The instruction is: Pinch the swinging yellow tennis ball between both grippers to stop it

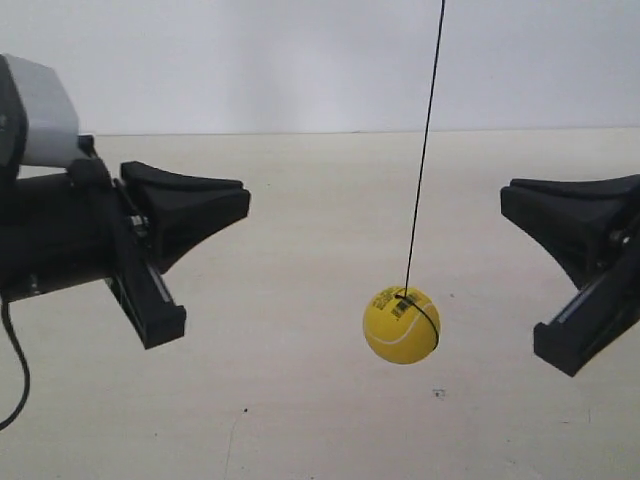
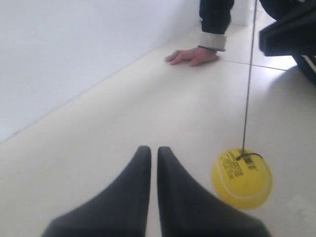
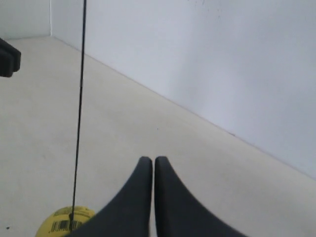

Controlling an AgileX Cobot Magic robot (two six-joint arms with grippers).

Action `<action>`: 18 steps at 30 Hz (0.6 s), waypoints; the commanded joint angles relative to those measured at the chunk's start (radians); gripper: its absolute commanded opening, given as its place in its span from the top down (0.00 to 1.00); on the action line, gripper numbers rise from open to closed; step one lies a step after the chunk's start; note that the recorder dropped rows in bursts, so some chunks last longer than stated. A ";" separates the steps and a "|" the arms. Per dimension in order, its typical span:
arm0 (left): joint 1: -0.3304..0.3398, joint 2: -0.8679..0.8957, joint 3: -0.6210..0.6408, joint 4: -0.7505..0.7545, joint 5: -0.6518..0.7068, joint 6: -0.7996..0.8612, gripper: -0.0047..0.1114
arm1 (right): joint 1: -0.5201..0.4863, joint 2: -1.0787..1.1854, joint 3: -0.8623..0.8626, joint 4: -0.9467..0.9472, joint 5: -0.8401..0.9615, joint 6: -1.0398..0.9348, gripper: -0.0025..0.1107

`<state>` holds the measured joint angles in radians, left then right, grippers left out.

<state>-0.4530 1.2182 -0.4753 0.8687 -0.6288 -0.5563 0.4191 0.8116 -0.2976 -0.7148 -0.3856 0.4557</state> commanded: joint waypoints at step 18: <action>0.003 -0.597 0.115 -0.042 0.059 -0.163 0.92 | 0.000 -0.514 0.076 0.146 0.104 0.083 0.98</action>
<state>-0.4530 0.6561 -0.3647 0.8386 -0.5770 -0.6991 0.4191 0.3410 -0.2238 -0.5825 -0.2834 0.5224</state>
